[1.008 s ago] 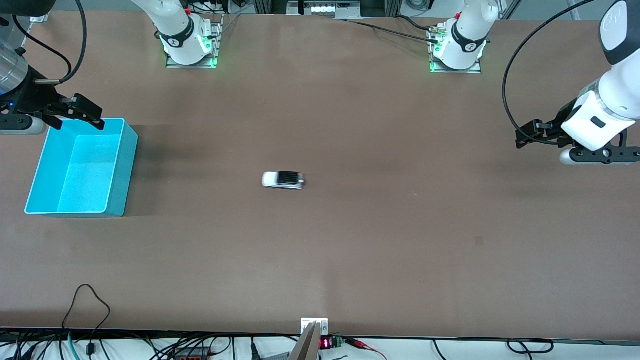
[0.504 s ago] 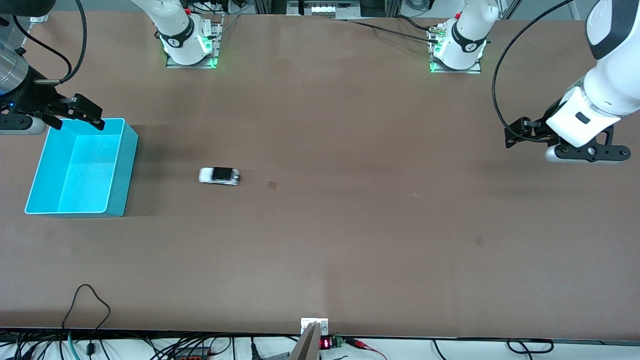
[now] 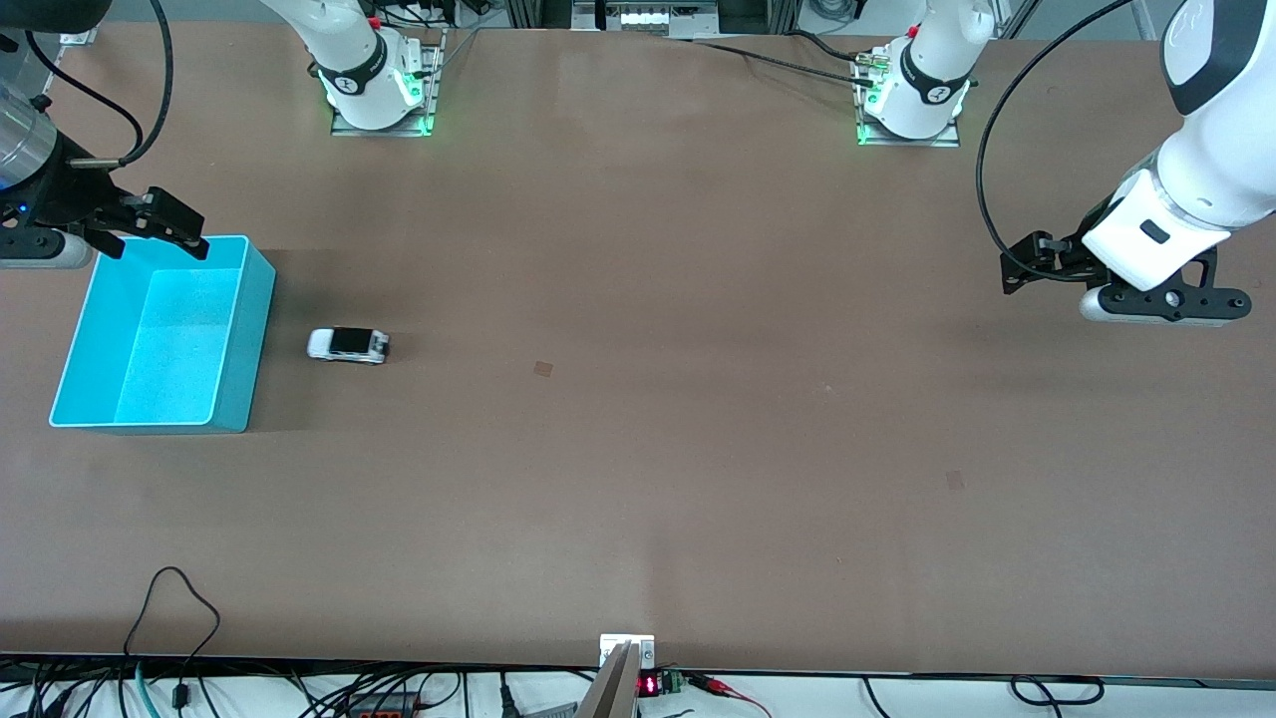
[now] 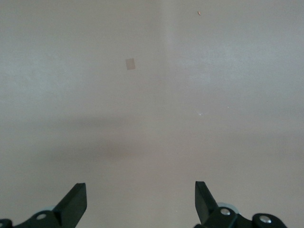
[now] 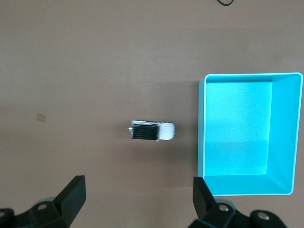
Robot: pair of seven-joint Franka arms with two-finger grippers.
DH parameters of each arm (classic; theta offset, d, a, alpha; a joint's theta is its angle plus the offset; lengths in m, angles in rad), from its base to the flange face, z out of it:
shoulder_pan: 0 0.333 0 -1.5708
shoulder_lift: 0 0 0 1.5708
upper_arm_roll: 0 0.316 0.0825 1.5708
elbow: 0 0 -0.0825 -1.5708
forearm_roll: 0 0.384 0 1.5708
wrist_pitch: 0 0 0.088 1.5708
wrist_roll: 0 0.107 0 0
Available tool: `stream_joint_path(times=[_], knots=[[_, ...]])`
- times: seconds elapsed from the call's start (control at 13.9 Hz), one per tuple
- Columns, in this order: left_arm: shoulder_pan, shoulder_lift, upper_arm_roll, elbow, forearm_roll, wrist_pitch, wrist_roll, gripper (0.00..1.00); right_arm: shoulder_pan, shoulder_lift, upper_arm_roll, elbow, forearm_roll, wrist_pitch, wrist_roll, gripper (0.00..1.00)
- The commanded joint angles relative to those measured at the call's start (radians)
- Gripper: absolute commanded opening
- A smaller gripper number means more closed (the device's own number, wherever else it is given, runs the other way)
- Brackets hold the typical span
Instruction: Wind and store white jeep toy
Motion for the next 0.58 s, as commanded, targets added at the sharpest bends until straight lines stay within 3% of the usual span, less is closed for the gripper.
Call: stream_joint_path(times=[0.0, 0.5], knots=[[0.003, -0.001, 0.002, 0.009, 0.004, 0.003, -0.007, 1.0, 0.0, -0.014, 0.0, -0.009, 0.012, -0.005, 0.014, 1.0], [0.003, 0.028, 0.002, 0.053, 0.076, 0.004, -0.006, 1.0, -0.006, -0.005, 0.0, -0.008, 0.012, -0.002, -0.003, 1.0]])
